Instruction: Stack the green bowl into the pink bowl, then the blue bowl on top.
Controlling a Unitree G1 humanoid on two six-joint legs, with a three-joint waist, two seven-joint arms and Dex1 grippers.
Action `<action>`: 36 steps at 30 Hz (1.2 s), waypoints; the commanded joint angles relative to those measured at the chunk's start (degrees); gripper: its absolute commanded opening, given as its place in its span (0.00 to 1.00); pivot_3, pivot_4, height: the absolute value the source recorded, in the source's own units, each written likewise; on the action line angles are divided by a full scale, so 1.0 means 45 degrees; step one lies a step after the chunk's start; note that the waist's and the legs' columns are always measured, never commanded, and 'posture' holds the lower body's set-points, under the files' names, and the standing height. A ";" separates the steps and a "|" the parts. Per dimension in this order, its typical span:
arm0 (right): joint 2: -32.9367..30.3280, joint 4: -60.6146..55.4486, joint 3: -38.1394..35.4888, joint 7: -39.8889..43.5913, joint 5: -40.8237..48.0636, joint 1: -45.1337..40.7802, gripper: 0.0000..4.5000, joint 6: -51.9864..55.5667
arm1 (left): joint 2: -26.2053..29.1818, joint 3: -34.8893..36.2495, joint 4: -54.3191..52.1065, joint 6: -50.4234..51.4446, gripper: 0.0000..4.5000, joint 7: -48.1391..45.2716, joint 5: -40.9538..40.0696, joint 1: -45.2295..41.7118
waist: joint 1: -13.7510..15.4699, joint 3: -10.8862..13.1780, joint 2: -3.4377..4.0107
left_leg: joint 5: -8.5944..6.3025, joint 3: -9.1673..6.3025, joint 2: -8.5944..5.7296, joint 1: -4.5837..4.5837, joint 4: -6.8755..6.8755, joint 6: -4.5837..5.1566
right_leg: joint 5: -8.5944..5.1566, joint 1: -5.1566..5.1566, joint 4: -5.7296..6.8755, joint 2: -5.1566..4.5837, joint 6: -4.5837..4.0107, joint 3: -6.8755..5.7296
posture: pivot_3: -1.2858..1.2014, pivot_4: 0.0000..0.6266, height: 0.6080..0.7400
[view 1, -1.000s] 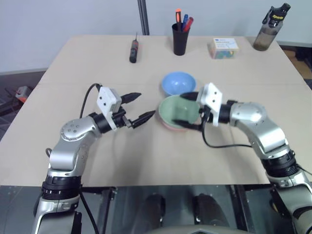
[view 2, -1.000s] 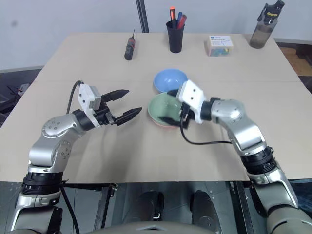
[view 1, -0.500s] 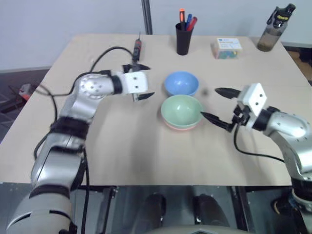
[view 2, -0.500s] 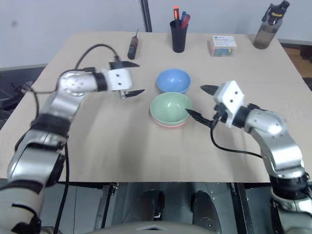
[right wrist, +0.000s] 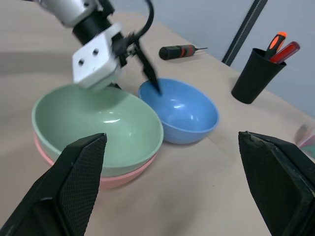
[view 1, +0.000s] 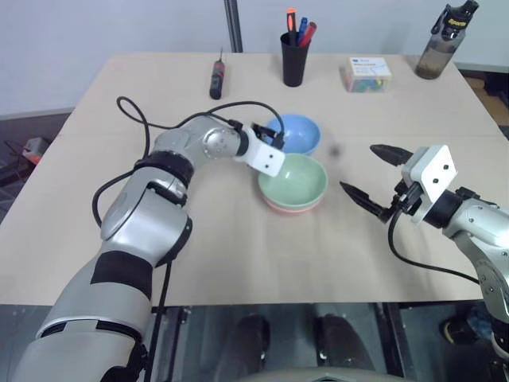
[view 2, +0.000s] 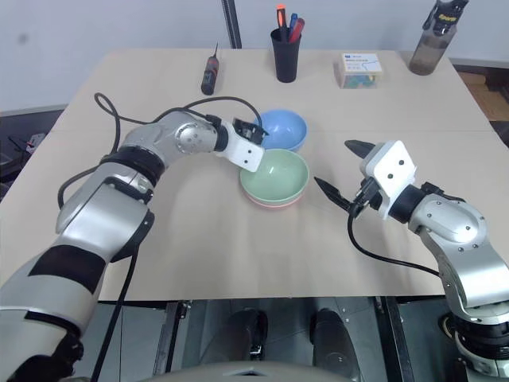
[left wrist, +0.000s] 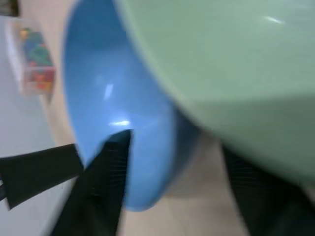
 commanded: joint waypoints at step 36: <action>-0.0707 0.0548 -0.2502 0.1558 0.1816 0.2310 1.00 -0.1969 | 0.2556 0.5485 -1.3303 1.0025 0.70 -1.1949 -1.1662 0.4103 | -0.0209 0.0001 0.0000 | -0.0008 -0.0009 0.0063 0.0040 0.0199 0.0013 | -0.0002 0.0044 0.0197 0.0030 -0.0002 0.0031 | 0.52 0.24 1.00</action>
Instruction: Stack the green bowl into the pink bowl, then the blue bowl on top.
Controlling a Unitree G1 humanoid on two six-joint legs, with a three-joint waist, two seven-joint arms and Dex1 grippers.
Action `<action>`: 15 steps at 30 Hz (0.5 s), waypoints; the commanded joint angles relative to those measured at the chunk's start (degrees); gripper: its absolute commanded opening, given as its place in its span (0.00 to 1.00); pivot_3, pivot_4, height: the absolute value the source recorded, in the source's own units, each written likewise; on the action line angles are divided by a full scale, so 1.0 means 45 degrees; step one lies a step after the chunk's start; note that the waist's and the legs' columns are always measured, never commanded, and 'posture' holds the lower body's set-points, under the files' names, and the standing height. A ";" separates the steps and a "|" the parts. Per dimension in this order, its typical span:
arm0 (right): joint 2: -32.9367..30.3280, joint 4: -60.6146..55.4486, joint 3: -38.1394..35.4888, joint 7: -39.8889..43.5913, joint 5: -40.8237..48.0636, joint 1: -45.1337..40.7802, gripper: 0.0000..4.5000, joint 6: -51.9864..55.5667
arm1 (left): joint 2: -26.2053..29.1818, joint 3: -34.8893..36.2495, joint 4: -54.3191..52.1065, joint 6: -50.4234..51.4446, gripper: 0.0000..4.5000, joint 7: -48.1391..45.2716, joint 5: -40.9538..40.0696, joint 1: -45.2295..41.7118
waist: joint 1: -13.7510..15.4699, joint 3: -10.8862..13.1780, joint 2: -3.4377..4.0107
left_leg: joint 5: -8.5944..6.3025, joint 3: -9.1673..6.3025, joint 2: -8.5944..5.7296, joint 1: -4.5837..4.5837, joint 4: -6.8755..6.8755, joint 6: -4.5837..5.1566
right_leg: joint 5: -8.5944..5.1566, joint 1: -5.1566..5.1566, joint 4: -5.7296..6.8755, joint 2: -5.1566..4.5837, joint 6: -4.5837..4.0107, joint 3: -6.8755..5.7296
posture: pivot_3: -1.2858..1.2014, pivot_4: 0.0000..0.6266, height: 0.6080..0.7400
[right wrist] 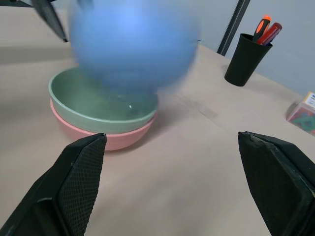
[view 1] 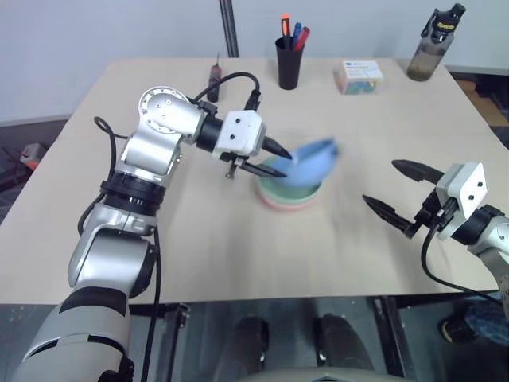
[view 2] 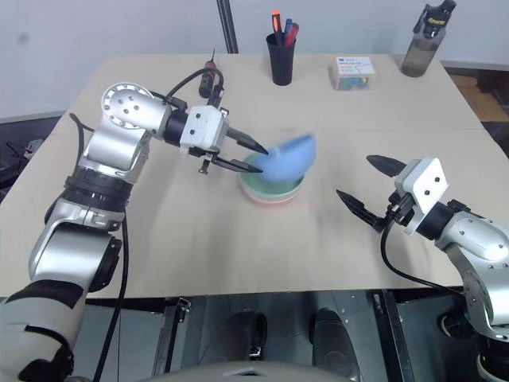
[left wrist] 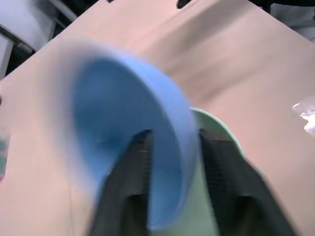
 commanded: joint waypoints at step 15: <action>-0.1922 -0.0093 -0.3507 0.2653 0.2646 0.2338 1.00 0.0039 | 0.1373 0.5486 -0.6526 0.7711 0.91 0.4542 -0.3905 0.6898 | 0.0053 -0.0011 0.0017 | -0.0025 0.0000 0.0024 0.0003 -0.0003 0.0042 | 0.0000 0.0001 -0.0005 -0.0009 0.0000 0.0005 | 0.52 0.24 1.00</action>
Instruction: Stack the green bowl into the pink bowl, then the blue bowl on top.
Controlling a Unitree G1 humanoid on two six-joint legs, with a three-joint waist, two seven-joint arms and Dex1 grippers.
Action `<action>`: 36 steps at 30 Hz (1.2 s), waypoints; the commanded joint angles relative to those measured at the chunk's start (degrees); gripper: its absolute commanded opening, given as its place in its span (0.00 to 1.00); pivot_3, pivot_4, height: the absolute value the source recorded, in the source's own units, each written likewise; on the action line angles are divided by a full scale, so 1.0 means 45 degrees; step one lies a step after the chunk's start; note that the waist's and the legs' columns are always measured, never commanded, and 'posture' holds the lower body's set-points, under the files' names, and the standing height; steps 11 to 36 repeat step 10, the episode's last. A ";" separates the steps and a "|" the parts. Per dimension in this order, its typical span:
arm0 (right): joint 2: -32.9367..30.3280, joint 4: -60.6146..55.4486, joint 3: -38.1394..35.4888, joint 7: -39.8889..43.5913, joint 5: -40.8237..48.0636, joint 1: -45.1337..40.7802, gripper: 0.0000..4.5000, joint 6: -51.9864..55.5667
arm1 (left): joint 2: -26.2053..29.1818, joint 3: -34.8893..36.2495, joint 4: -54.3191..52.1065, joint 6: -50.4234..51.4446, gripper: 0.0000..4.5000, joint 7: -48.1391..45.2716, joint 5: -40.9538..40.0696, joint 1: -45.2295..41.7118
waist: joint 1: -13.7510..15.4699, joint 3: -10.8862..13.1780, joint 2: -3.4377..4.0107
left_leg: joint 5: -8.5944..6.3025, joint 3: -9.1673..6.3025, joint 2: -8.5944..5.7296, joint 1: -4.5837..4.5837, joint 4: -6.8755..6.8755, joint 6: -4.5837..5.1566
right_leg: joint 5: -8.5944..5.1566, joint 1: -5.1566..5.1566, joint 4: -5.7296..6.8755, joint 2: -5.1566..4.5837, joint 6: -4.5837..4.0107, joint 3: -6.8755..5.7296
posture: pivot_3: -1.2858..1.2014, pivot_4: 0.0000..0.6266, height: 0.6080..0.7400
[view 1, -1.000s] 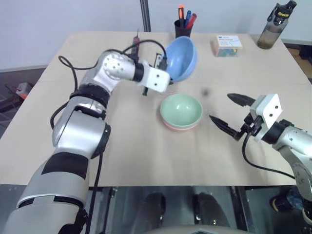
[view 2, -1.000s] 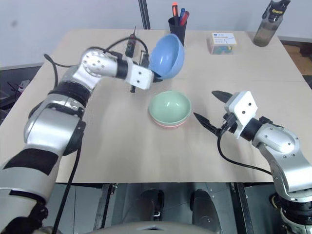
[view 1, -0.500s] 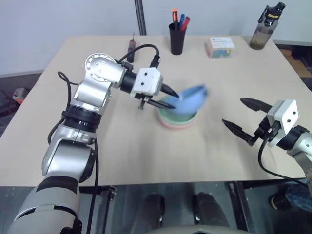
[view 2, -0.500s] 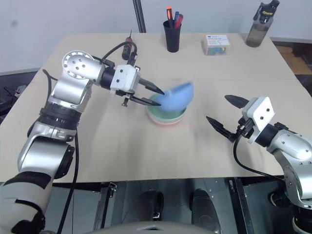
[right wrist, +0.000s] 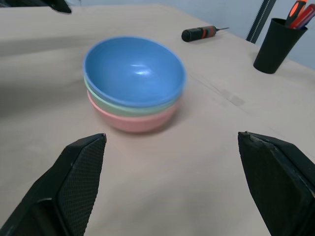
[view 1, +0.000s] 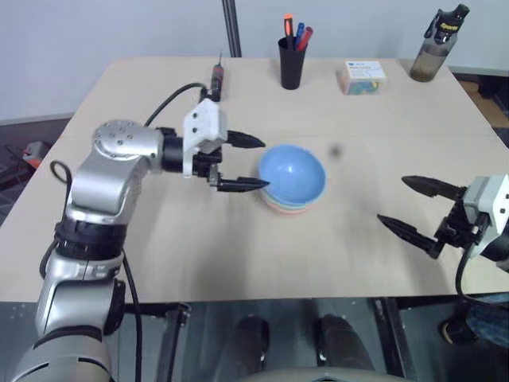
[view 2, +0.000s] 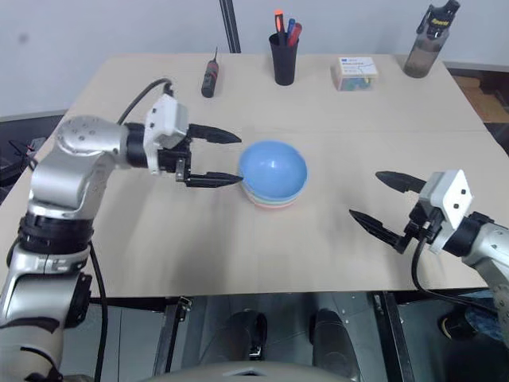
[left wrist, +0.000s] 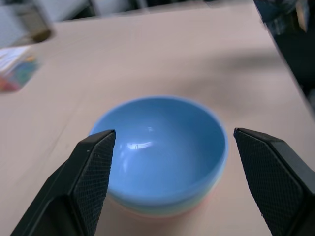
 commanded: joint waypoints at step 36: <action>-0.0957 0.0125 -0.2579 0.1042 0.0729 0.1460 1.00 0.0128 | 0.0937 0.3070 -0.2866 0.0132 0.91 0.2085 -0.0890 0.6257 | 0.0266 -0.0012 0.0013 | -0.0007 0.0020 0.0011 0.0053 -0.0023 0.0007 | 0.0000 0.0046 -0.0021 -0.0018 -0.0004 0.0015 | 0.52 0.24 1.00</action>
